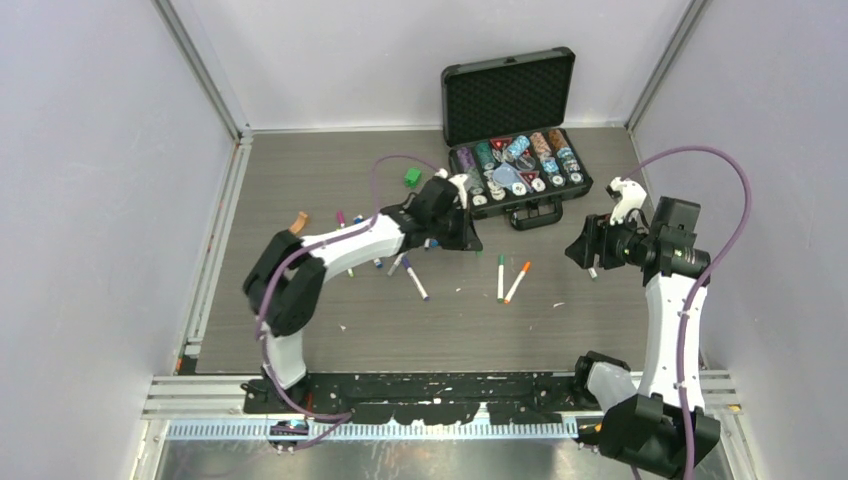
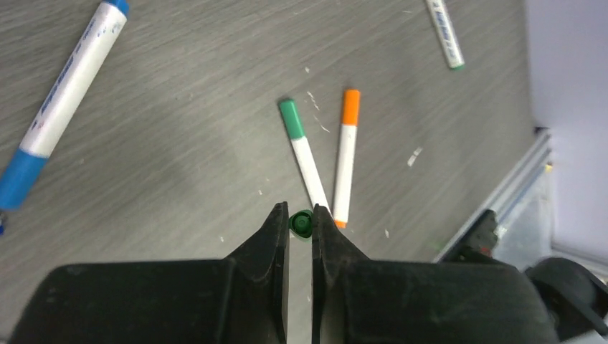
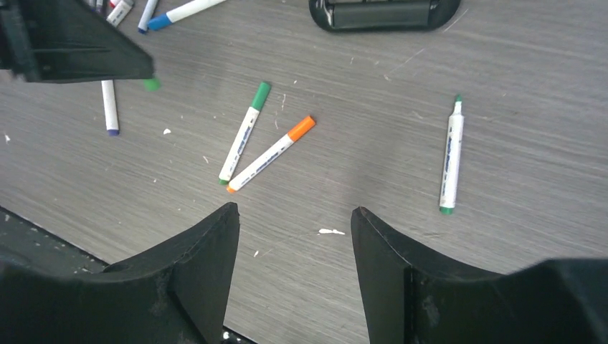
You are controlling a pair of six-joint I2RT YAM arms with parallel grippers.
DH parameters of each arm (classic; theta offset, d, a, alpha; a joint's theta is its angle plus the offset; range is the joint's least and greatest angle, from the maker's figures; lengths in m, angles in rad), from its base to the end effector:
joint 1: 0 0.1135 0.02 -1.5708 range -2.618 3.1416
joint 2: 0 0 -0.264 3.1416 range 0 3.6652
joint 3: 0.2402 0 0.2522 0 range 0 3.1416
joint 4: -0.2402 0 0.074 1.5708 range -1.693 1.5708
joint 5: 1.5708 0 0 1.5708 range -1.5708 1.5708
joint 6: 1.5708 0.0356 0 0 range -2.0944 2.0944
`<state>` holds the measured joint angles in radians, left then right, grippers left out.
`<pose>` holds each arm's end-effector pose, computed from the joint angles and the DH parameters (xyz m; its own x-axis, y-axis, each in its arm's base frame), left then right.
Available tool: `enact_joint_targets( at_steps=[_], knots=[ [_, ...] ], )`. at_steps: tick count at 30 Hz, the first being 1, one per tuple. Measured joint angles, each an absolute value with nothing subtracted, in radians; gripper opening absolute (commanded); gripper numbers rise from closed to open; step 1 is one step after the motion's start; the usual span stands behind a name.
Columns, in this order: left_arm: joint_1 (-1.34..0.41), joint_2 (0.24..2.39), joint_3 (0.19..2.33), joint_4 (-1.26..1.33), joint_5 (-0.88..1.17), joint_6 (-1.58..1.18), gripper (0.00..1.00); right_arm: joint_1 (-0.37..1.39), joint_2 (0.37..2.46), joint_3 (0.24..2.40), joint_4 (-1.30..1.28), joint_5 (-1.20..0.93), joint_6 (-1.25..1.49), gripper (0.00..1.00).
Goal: Open the pen caps
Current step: Place the pen cap at the center of the board.
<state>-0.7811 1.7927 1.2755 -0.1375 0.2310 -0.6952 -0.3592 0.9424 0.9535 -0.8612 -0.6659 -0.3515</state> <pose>0.2832 -0.2923 0.2359 -0.8537 -0.0317 -0.5198 0.3484 0.7073 -0.6152 0.1729 -0.0414 0.3131 -0.6242 -0.0548 -0.7794 -0.3410 0.9166 0.2086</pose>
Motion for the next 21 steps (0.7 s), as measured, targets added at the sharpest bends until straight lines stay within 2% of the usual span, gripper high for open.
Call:
enact_joint_targets(
  at_steps=[8,16,21],
  knots=[
    [-0.790,2.131,1.612,-0.321,0.201,-0.625,0.00,-0.359,0.984,0.930,-0.860,-0.669,-0.334,0.64],
    [-0.789,2.308,1.860,-0.476,0.166,-0.593,0.03,-0.359,0.973,0.919,-0.860,-0.669,-0.332,0.64],
    [-0.789,2.344,1.929,-0.516,0.156,-0.590,0.04,-0.359,0.973,0.916,-0.860,-0.669,-0.332,0.64]
  ],
)
